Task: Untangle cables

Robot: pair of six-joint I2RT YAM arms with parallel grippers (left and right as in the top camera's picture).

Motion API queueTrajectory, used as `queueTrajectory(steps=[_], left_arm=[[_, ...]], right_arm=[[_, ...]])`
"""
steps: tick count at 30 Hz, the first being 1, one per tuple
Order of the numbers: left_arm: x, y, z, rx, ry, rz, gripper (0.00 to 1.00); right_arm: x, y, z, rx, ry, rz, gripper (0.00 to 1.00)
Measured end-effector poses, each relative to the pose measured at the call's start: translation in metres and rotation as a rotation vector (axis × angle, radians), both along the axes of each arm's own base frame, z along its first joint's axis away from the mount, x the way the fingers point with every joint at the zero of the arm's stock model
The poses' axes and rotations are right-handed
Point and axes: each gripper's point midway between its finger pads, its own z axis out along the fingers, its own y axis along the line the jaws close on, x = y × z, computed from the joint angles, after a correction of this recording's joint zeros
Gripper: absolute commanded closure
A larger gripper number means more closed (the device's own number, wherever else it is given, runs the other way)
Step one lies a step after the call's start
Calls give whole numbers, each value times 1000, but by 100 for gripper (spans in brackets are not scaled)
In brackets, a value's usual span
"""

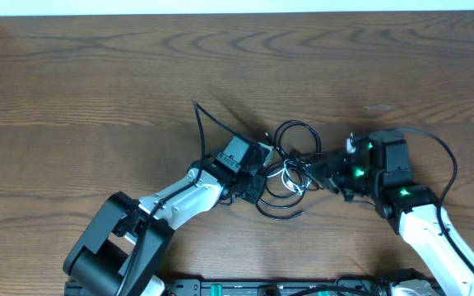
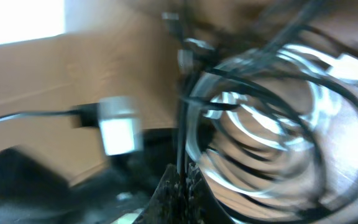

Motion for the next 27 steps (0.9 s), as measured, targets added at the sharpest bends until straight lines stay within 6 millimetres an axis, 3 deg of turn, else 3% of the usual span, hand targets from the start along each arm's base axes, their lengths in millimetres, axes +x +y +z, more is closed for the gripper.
queueTrajectory(steps=[6, 11, 16, 21, 27], left_arm=[[1, 0, 0, 2, -3, 2, 92], [1, 1, 0, 2, -3, 2, 92], [1, 1, 0, 3, -2, 3, 92], [1, 1, 0, 2, -2, 2, 92], [1, 1, 0, 2, -3, 2, 92]], right_arm=[[15, 13, 53, 166, -230, 110, 99], [1, 14, 56, 225, -196, 180, 99], [-16, 17, 74, 299, -296, 327, 99], [-26, 2, 91, 357, -438, 428, 99], [-18, -21, 82, 329, -434, 349, 99]])
